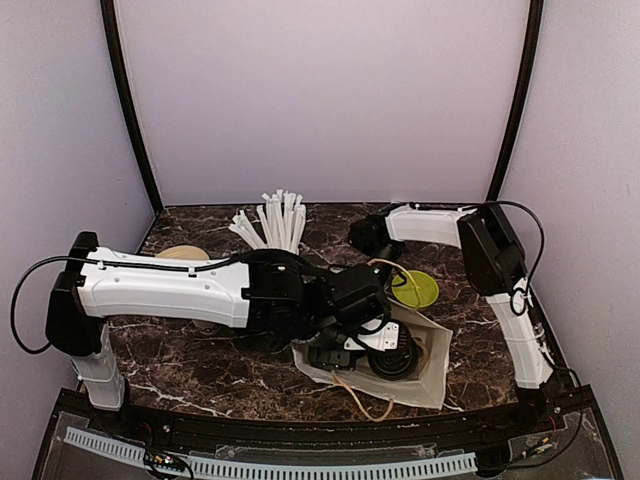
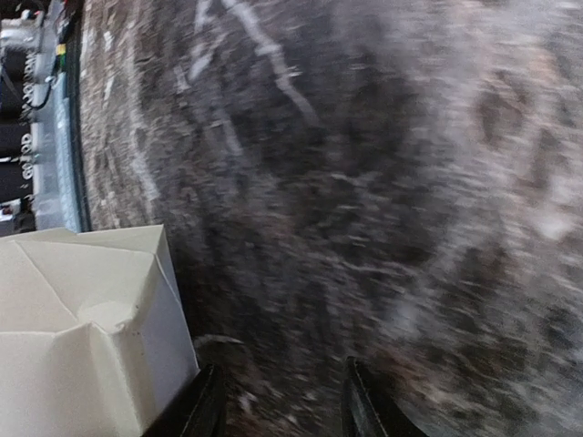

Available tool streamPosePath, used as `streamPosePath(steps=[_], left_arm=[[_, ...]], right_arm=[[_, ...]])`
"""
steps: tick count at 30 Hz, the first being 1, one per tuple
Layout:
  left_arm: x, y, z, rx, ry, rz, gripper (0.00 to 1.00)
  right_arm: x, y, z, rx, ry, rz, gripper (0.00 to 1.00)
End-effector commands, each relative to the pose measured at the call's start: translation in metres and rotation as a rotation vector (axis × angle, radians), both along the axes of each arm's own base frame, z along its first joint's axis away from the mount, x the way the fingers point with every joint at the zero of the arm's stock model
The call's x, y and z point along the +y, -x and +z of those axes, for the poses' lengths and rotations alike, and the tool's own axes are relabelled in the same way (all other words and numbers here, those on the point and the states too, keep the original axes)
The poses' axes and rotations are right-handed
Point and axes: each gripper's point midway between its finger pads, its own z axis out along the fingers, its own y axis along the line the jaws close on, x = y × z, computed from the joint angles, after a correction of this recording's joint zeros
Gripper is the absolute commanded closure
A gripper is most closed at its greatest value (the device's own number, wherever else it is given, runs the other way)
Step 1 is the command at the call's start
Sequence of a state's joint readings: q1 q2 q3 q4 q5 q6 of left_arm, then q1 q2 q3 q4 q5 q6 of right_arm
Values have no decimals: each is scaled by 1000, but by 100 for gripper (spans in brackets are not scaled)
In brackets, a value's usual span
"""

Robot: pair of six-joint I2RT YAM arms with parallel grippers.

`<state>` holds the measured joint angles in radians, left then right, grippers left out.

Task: Pack the takeout coffee

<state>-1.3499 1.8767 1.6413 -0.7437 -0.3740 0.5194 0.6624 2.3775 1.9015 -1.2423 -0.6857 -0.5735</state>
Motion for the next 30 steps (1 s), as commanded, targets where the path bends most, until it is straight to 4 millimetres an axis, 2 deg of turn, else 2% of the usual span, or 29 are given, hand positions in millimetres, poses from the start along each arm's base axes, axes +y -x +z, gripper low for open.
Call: streamPosePath(steps=[1, 7, 11, 15, 18, 25, 30], left_arm=[[6, 15, 37, 40, 69, 13, 56], [19, 44, 27, 195, 21, 39, 56], [24, 56, 12, 275, -3, 60, 57], [19, 59, 6, 301, 10, 56, 57], [16, 61, 1, 315, 9, 47, 57], [16, 62, -12, 340, -14, 40, 57], [13, 52, -13, 322, -9, 54, 57]], right_arm=[[11, 60, -3, 212, 20, 85, 58], [16, 94, -16, 301, 53, 131, 57], [16, 84, -28, 259, 100, 101, 54], [19, 50, -18, 162, 85, 50, 47], [22, 15, -2, 83, 53, -6, 44], [15, -70, 25, -102, -10, -180, 37], [7, -96, 57, -166, -78, -216, 37]])
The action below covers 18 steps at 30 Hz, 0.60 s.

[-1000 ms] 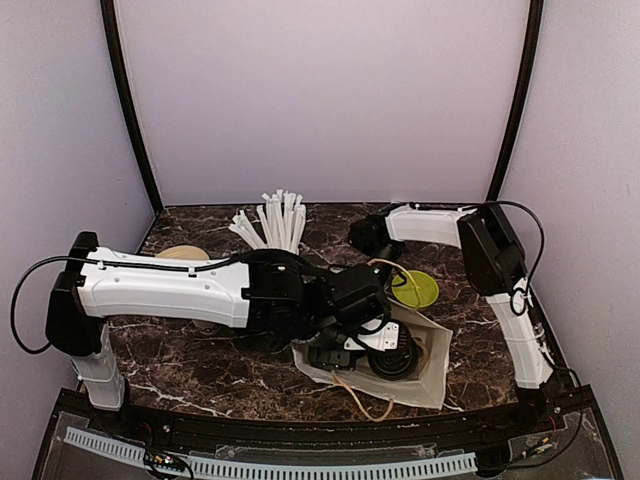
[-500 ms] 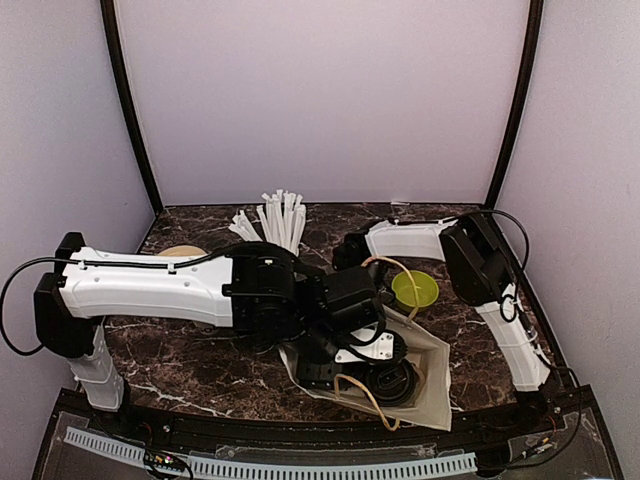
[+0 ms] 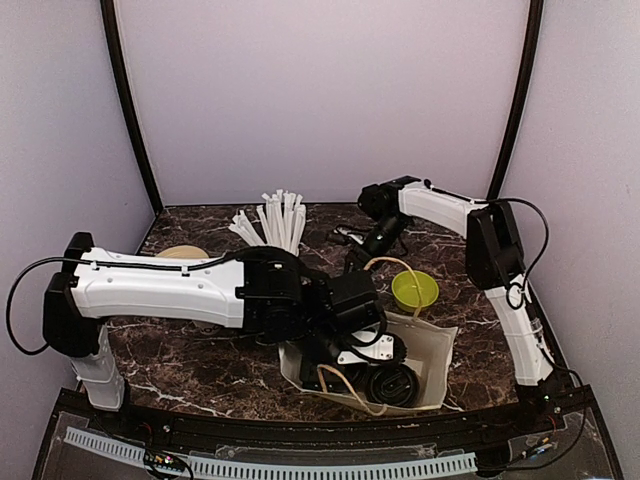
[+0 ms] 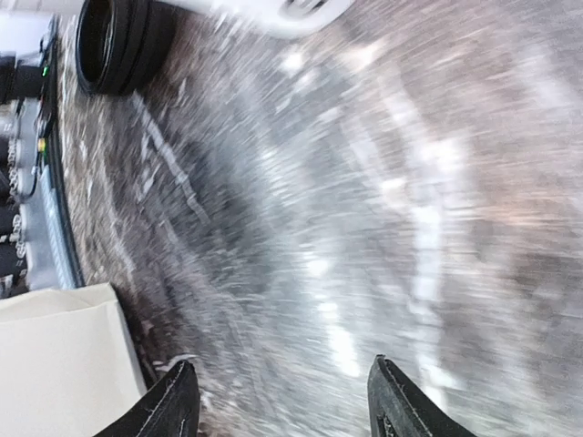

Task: Pack the takeout coffee

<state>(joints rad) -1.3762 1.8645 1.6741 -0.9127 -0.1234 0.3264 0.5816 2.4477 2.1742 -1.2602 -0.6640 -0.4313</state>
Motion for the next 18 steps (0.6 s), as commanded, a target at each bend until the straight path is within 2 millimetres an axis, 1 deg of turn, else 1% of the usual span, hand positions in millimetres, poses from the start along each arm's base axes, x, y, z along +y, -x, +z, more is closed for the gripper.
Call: streamPosePath(steps=[1, 2, 3, 4, 6, 9, 10, 13, 15, 18], left_arm=[[-2, -10, -2, 5, 5, 16, 57], [-4, -11, -1, 4, 12, 16, 57], [-6, -15, -1, 2, 19, 17, 57], [-9, -17, 0, 6, 31, 14, 57], [-11, -21, -6, 18, 28, 8, 57], [-11, -27, -21, 34, -3, 6, 57], [-10, -29, -25, 37, -7, 8, 57], [-5, -35, -42, 42, -43, 15, 58], [-3, -38, -48, 50, -56, 20, 58], [-3, -38, -52, 65, -61, 23, 58]], right_arm=[[-2, -24, 36, -96, -56, -29, 37], [-6, -28, 49, -125, -67, -33, 36], [-10, -31, 56, -147, -69, -35, 36], [-16, -35, 71, -181, -76, -41, 36], [-28, -40, 92, -231, -80, -55, 36], [-50, -41, 123, -292, -100, -72, 36], [-59, -39, 130, -302, -109, -77, 35], [-84, -33, 162, -373, -168, -73, 35], [-98, -26, 181, -420, -197, -75, 35], [-111, -14, 203, -475, -222, -62, 35]])
